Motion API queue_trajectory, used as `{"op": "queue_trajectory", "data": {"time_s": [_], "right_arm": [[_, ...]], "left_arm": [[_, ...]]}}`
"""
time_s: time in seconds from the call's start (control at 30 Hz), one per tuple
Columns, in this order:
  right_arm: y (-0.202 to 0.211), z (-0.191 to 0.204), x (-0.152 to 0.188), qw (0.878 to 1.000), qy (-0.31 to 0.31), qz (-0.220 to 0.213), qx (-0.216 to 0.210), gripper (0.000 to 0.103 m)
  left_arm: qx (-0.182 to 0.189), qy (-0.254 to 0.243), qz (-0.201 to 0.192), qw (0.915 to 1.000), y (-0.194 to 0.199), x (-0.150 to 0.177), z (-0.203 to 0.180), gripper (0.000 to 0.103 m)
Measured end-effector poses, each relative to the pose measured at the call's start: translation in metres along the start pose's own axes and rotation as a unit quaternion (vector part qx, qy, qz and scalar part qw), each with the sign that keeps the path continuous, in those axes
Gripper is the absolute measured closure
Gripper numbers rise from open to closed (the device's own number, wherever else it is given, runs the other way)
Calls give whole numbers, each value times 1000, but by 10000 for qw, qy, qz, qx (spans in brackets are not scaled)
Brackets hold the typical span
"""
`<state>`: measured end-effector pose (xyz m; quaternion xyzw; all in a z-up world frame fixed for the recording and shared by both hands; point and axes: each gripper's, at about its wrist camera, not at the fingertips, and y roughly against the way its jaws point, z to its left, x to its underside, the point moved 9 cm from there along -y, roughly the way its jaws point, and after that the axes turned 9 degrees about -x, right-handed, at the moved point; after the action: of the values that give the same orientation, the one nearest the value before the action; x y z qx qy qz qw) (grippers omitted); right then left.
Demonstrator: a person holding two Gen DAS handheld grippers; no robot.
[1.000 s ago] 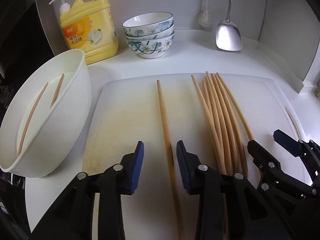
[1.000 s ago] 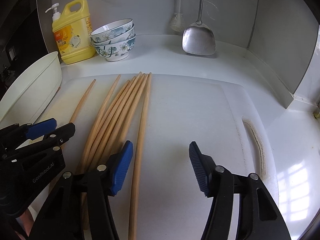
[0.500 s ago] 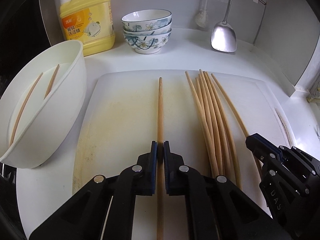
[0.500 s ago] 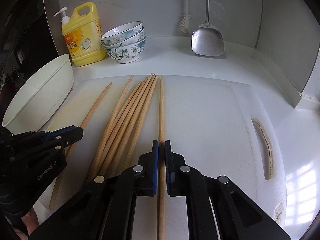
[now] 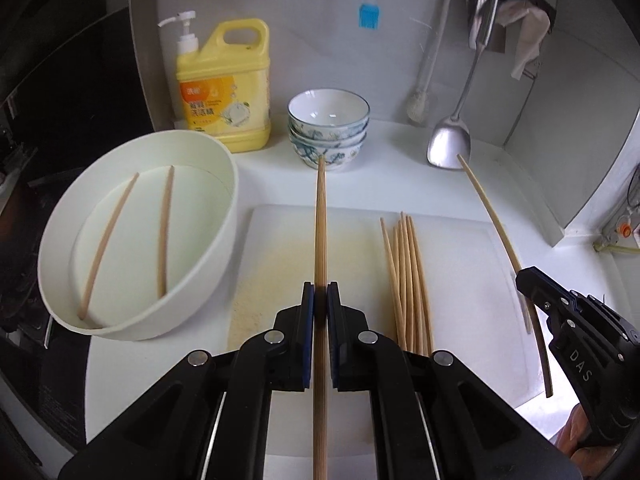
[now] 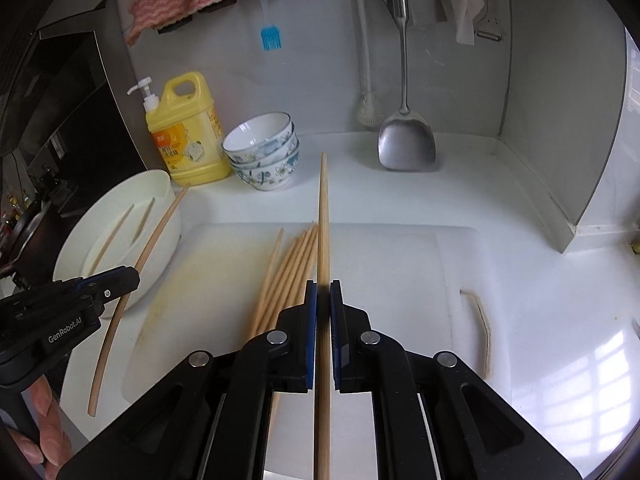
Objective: Organize utensils
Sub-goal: 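Carry the chopstick in the left tool over the basin while the right tool carries its own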
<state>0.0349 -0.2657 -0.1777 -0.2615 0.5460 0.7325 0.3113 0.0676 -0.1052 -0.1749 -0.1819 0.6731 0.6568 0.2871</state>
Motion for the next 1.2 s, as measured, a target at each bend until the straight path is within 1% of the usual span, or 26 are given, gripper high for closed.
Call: {"op": "queue_trajectory", "data": {"time_s": [0.07, 0.17, 0.3, 0.37, 0.43, 0.6, 0.73, 0.87, 1.03, 1.2], "right_arm": [[6, 19, -16, 9998, 143, -82, -136, 97], [4, 56, -37, 9986, 330, -161, -389, 97], [-16, 116, -56, 9960, 518, -128, -717, 97], [-35, 148, -60, 9946, 562, -37, -870, 97], [-55, 175, -64, 9941, 589, 14, -914, 97], [-114, 227, -61, 9945, 437, 310, -904, 97], [-152, 248, -54, 9941, 249, 572, -888, 97], [-185, 263, -41, 9916, 251, 907, -891, 97], [-214, 270, -32, 9874, 372, 1220, -935, 97], [-228, 268, -24, 9843, 349, 1434, -966, 97]], "left_arm": [[-18, 244, -14, 9997, 14, -10, 22, 96], [-280, 458, -125, 9985, 28, -23, 63, 96], [-567, 649, -193, 9961, 30, -37, 123, 96], [-633, 686, -226, 9954, 27, -43, 150, 96], [-644, 660, -244, 9954, 17, -50, 173, 96], [-401, 494, -5, 9980, -25, -61, 216, 96], [-271, 375, 227, 9987, -56, -64, 234, 96], [-189, 334, 463, 9982, -85, -61, 242, 96], [-224, 412, 632, 9969, -111, -54, 249, 96], [-268, 471, 856, 9949, -129, -45, 254, 96]]}}
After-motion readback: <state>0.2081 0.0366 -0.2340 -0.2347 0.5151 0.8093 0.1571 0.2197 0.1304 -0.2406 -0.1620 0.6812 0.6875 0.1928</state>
